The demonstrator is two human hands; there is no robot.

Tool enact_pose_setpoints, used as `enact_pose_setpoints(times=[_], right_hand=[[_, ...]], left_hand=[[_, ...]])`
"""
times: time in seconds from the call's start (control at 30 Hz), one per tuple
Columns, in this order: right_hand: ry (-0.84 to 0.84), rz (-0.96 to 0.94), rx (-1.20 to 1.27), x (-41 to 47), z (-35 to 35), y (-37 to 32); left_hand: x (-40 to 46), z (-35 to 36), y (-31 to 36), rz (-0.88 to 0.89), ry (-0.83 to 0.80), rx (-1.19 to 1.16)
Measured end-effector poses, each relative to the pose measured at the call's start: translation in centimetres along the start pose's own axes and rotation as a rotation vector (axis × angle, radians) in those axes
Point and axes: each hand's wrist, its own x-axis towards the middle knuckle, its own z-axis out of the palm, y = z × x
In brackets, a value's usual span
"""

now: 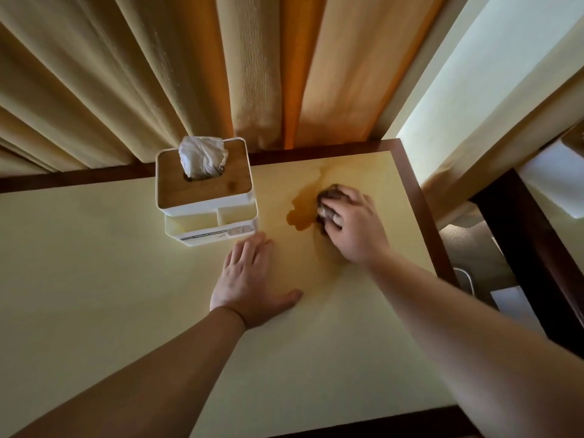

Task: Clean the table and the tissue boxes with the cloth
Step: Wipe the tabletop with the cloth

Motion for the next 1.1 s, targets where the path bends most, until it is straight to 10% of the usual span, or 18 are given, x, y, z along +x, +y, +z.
enact_pose_setpoints(times=[0.37, 0.57, 0.83, 1.1], right_hand=[[0.137, 0.351, -0.067, 5.4, -4.2, 7.3], [0.011, 0.21, 0.017, 12.4, 0.1, 0.8], [-0.093, -0.196, 0.071, 0.2, 1.0, -1.7], [-0.025, 0.054, -0.041, 1.2, -2.7, 4.9]], left_hand=[[0.1, 0.2, -0.1, -0.004, 0.011, -0.01], [0.2, 0.5, -0.1, -0.007, 0.044, -0.035], [0.2, 0.2, 0.1, -0.02, -0.006, 0.011], [0.2, 0.4, -0.1, -0.014, -0.003, 0.002]])
